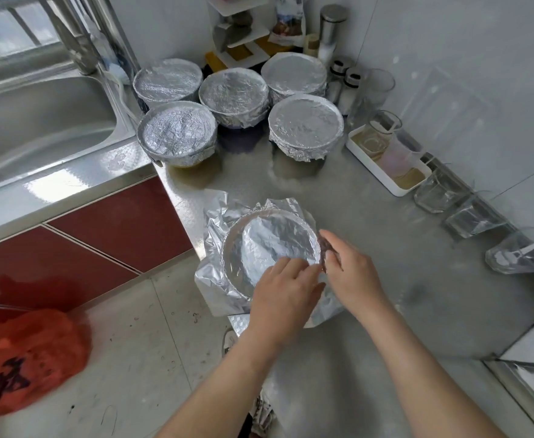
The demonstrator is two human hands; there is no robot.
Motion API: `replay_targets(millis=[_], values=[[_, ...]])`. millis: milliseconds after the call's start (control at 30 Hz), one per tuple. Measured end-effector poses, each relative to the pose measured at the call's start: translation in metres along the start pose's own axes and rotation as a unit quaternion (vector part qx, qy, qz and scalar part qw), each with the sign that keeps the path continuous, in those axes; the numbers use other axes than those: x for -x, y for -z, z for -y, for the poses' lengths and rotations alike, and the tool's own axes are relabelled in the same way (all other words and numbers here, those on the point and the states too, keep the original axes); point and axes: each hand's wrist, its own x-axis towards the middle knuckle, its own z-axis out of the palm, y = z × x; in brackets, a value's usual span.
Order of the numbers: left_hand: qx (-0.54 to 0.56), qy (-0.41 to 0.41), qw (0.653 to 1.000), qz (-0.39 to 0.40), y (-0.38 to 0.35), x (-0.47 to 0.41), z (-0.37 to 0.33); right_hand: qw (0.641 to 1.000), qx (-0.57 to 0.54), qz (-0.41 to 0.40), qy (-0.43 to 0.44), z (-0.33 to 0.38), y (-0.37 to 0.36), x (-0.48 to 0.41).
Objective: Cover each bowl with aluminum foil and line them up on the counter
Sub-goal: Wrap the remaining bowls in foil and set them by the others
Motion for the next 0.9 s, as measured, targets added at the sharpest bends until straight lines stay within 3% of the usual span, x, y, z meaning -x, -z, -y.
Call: replay_targets(millis=[133, 267, 467, 767, 900], values=[[-0.019, 0.093, 0.995, -0.026, 0.023, 0.003, 0.023, 0.994, -0.099, 0.037, -0.023, -0.012, -0.009, 0.015], [0.016, 0.196, 0.980, -0.009, 0.029, 0.008, 0.050, 0.974, -0.217, 0.008, -0.069, -0.015, -0.023, 0.015], [0.063, 0.233, 0.970, -0.025, 0.022, 0.006, 0.055, 0.947, -0.297, -0.046, -0.111, -0.019, -0.040, 0.010], [0.101, 0.248, 0.963, -0.022, 0.020, -0.011, 0.069, 0.964, -0.208, -0.113, -0.118, 0.000, -0.048, 0.034], [0.061, 0.197, 0.978, 0.030, 0.028, -0.034, 0.087, 0.991, -0.065, -0.077, -0.085, 0.009, -0.047, 0.048]])
